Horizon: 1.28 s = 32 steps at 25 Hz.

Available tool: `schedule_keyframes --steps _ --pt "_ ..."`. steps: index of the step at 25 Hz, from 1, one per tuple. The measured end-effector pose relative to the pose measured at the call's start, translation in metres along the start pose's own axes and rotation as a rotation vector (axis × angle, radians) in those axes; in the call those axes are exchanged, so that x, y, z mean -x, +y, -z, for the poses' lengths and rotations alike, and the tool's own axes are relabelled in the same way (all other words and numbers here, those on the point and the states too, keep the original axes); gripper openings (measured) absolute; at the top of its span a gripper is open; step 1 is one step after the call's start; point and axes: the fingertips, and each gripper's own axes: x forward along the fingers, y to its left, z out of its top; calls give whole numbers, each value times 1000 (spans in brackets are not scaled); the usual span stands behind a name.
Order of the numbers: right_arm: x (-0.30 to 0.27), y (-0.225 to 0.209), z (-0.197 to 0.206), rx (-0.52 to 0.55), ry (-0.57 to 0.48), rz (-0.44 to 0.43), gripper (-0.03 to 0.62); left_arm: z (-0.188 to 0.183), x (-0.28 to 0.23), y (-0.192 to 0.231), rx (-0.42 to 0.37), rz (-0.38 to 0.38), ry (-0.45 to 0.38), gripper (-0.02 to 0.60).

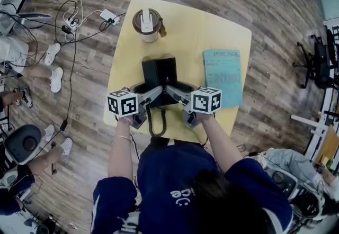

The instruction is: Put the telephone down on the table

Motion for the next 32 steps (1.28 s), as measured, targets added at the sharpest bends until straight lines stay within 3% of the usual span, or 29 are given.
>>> schedule_keyframes --steps 13,16,25,32 --pt "0 0 2 12 -16 14 218 3 0 0 -27 -46 5 235" --pt "-1 5 2 13 -16 8 263 3 0 1 -24 -60 -1 241" --pt "9 13 -5 59 -59 56 333 -1 16 6 -85 -211 -56 259" --pt "22 24 -9 116 -93 84 348 -2 36 -8 -123 -242 -101 259"
